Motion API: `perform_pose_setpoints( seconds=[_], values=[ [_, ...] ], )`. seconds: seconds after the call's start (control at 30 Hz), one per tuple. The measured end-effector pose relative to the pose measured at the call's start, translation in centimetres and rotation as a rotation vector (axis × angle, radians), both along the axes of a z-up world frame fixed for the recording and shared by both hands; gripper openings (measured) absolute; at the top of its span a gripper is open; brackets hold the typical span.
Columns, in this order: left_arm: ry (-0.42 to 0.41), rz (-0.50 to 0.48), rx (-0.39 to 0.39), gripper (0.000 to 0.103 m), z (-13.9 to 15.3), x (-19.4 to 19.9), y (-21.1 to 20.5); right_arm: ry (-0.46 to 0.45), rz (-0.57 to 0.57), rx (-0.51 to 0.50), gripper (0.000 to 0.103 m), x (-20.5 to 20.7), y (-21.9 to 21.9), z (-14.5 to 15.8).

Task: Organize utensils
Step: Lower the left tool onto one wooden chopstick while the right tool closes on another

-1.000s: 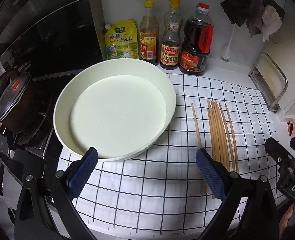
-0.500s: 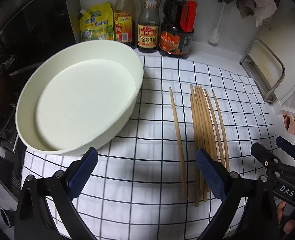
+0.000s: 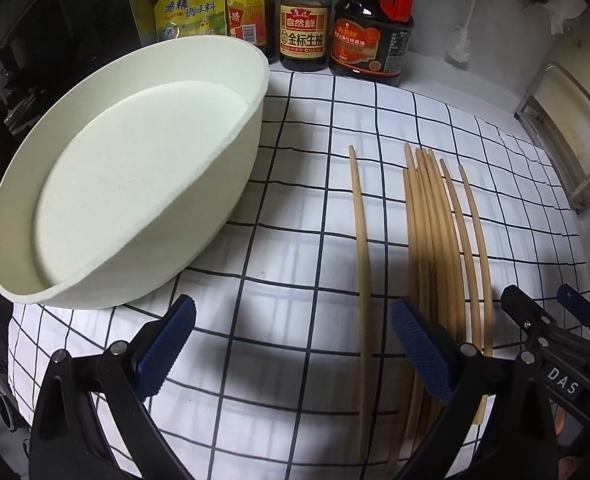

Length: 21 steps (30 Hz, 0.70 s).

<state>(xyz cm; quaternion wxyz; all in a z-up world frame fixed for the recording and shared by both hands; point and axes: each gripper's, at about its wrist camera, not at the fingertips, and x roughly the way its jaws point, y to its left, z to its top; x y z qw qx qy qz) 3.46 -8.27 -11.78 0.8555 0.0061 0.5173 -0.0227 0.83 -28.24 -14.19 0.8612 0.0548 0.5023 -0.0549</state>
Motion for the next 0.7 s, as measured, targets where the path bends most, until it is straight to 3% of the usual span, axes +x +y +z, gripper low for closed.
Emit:
perform_pose_setpoints(
  seconds=[0.7],
  values=[
    [0.045,0.024,0.067,0.097,-2.9,0.8,-0.3,0.015,0.047,-0.057,0.094,0.6,0.9,-1.8]
  ],
)
